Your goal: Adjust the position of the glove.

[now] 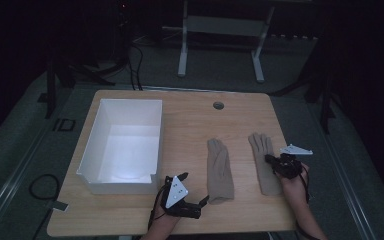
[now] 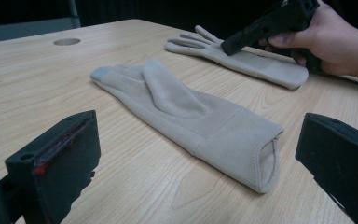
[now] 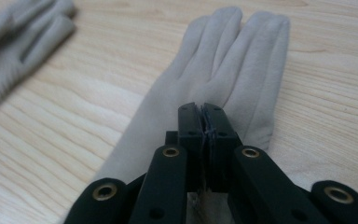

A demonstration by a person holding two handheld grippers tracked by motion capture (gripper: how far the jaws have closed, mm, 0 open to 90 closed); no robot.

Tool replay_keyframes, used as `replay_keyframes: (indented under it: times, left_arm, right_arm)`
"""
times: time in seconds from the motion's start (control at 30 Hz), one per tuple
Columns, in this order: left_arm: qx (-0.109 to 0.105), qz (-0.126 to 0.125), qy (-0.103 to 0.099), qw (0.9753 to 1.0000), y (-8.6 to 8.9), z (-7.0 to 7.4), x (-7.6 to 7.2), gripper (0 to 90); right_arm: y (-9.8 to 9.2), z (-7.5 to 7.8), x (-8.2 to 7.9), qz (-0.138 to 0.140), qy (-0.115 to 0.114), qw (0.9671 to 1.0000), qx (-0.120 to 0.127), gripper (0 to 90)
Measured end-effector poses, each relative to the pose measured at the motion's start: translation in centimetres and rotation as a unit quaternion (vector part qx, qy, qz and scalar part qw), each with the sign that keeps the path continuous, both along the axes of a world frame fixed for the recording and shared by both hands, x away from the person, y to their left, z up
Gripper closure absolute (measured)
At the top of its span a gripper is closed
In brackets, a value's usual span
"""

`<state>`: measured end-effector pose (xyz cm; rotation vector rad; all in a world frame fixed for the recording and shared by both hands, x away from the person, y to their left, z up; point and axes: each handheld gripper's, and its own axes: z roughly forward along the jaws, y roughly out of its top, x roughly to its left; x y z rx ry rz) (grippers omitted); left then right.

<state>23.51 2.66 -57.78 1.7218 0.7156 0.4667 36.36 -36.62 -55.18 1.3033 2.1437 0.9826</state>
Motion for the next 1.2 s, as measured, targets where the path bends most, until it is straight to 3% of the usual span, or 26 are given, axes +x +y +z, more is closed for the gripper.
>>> replay_keyframes:
  times: [0.1, 0.23, 0.47, 0.7, 0.8, 1.0, 1.13, 1.2]
  left_arm:
    - [0.0, 0.0, 0.0, 1.0, 0.0, 0.0, 0.0, 0.4]
    - [0.0, -0.001, 0.0, 1.0, 0.0, 0.0, 0.0, 0.4]
    - [0.0, 0.0, 0.0, 1.0, 0.0, 0.0, 0.0, 0.4]
    - [0.001, 0.001, 0.0, 1.0, 0.0, 0.0, 0.0, 0.4]
    - [0.002, 0.003, -0.002, 1.0, 0.0, 0.0, 0.0, 0.4]
    - [0.003, 0.003, -0.004, 1.0, 0.0, 0.0, -0.1, 0.4]
    - [0.002, 0.001, -0.004, 1.0, 0.0, 0.0, -0.1, 0.4]
    - [0.002, 0.0, -0.003, 1.0, 0.0, 0.0, 0.0, 0.4]
  right_arm:
    - [0.2, 0.7, -0.2, -0.01, -0.004, 0.9999, 0.004, 87.3]
    - [0.4, 2.1, -0.7, -0.022, -0.012, 0.9993, 0.029, 87.5]
    - [1.2, 5.6, -1.8, -0.038, -0.045, 0.9958, 0.07, 87.6]
    - [3.2, 8.3, -2.4, -0.048, -0.065, 0.9939, 0.075, 87.6]
    - [5.2, 9.7, -2.9, -0.056, -0.071, 0.9925, 0.082, 87.6]
    - [9.1, 10.0, -3.3, -0.058, -0.06, 0.9914, 0.1, 87.6]
    - [11.4, 9.3, -3.0, -0.061, -0.044, 0.9898, 0.121, 87.5]
    - [12.3, 8.9, -2.9, -0.062, -0.037, 0.9902, 0.12, 87.5]
